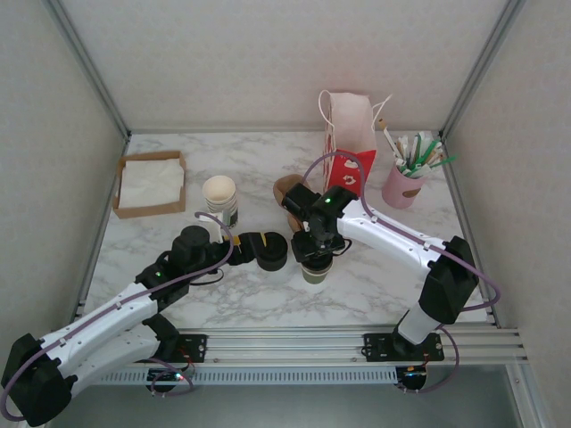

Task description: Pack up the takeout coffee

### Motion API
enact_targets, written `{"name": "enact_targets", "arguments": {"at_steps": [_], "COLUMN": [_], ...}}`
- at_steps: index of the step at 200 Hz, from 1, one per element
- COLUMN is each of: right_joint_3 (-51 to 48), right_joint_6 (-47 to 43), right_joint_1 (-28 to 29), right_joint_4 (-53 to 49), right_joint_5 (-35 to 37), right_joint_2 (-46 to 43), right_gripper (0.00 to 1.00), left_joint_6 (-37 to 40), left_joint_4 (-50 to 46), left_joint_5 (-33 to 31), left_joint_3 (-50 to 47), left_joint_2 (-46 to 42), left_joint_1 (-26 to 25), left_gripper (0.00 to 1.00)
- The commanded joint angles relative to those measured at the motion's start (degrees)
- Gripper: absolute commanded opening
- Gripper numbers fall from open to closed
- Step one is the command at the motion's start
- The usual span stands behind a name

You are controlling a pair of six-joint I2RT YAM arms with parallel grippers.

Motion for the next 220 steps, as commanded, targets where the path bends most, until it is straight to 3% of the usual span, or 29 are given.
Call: {"name": "enact_targets", "arguments": {"at_steps": [1,220], "right_joint_3": [-0.6,-4.3], "right_joint_6": [0.5,0.7], "right_joint_1": [0.1,0.1], "right_joint_4": [-1.6,2.6], "right_joint_5": [1.6,-0.9], "right_joint_2": [-1.6,-1.9], "right_gripper": [0.69,0.69], "left_joint_6": [1.1,0.6], "left_joint_4": [1.3,1.9], "left_joint_5": [0.0,0.2], "left_joint_3": [-0.4,-0.3], "left_joint_2": [-0.2,0.7], "left_joint_1": [-0.5,-0.5], "left_gripper": [1.00,1.00]}}
